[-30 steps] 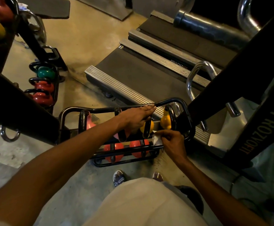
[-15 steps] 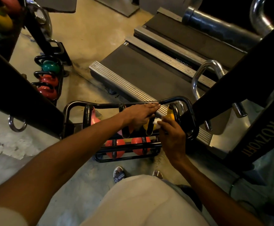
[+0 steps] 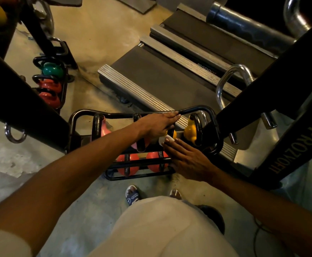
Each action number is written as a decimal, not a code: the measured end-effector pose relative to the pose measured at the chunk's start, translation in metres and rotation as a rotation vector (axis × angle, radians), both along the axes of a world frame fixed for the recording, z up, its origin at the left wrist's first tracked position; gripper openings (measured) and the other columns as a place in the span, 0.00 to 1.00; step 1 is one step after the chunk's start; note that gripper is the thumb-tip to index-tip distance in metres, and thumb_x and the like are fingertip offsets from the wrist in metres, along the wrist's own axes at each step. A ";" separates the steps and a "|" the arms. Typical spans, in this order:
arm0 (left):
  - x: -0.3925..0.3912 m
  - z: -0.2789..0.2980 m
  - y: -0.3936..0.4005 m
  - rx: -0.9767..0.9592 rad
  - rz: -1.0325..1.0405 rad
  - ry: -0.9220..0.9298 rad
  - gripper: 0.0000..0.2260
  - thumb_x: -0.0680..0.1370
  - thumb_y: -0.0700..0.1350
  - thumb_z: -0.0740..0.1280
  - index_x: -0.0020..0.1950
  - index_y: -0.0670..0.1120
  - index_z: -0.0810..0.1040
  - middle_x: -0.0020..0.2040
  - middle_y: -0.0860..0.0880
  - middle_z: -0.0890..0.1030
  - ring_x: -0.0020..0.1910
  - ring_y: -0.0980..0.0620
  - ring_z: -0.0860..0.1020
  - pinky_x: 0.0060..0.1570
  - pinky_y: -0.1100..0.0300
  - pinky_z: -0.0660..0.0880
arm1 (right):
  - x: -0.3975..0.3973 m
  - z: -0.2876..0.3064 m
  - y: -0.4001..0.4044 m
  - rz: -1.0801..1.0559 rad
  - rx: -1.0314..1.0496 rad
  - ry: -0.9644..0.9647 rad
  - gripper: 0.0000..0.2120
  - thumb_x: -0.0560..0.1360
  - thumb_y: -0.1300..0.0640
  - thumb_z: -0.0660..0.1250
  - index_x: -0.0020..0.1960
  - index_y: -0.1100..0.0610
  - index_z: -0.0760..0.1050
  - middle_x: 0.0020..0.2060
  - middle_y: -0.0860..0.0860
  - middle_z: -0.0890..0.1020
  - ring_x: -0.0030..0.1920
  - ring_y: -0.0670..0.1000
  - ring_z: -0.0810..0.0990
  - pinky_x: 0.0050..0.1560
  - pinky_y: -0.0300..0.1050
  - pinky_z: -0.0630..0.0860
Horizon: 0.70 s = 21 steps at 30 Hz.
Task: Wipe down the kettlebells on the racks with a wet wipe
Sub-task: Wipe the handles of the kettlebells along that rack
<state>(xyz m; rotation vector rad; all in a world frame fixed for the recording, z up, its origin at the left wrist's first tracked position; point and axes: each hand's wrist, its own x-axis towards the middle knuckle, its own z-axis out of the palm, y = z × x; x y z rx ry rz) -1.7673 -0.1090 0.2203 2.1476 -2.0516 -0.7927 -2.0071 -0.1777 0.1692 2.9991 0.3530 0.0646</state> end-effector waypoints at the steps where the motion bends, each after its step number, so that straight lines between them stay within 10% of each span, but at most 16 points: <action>1: 0.000 0.001 0.000 -0.006 -0.001 0.006 0.28 0.89 0.51 0.56 0.86 0.54 0.48 0.86 0.53 0.47 0.84 0.49 0.55 0.78 0.46 0.61 | -0.002 -0.003 0.002 -0.016 -0.008 0.014 0.25 0.87 0.48 0.58 0.81 0.57 0.62 0.84 0.59 0.54 0.84 0.59 0.48 0.82 0.60 0.54; 10: -0.002 0.003 0.001 0.012 -0.012 -0.015 0.31 0.88 0.50 0.59 0.86 0.54 0.47 0.86 0.52 0.45 0.84 0.49 0.55 0.78 0.48 0.60 | -0.007 0.005 0.011 -0.226 0.103 0.105 0.35 0.86 0.44 0.55 0.85 0.60 0.45 0.84 0.58 0.46 0.84 0.57 0.42 0.82 0.59 0.55; 17: -0.005 0.010 0.003 -0.020 0.003 0.004 0.27 0.89 0.51 0.56 0.86 0.52 0.50 0.86 0.52 0.48 0.83 0.47 0.58 0.77 0.50 0.62 | 0.014 0.018 0.077 -0.744 1.017 0.096 0.45 0.84 0.43 0.62 0.83 0.46 0.30 0.82 0.44 0.33 0.80 0.43 0.45 0.75 0.43 0.55; 21: -0.005 0.012 0.003 -0.007 0.007 -0.020 0.28 0.89 0.50 0.56 0.86 0.54 0.49 0.86 0.53 0.47 0.83 0.47 0.58 0.76 0.48 0.64 | 0.050 0.023 0.077 -0.974 1.487 -0.121 0.34 0.83 0.57 0.67 0.84 0.49 0.55 0.77 0.49 0.71 0.73 0.44 0.73 0.70 0.45 0.72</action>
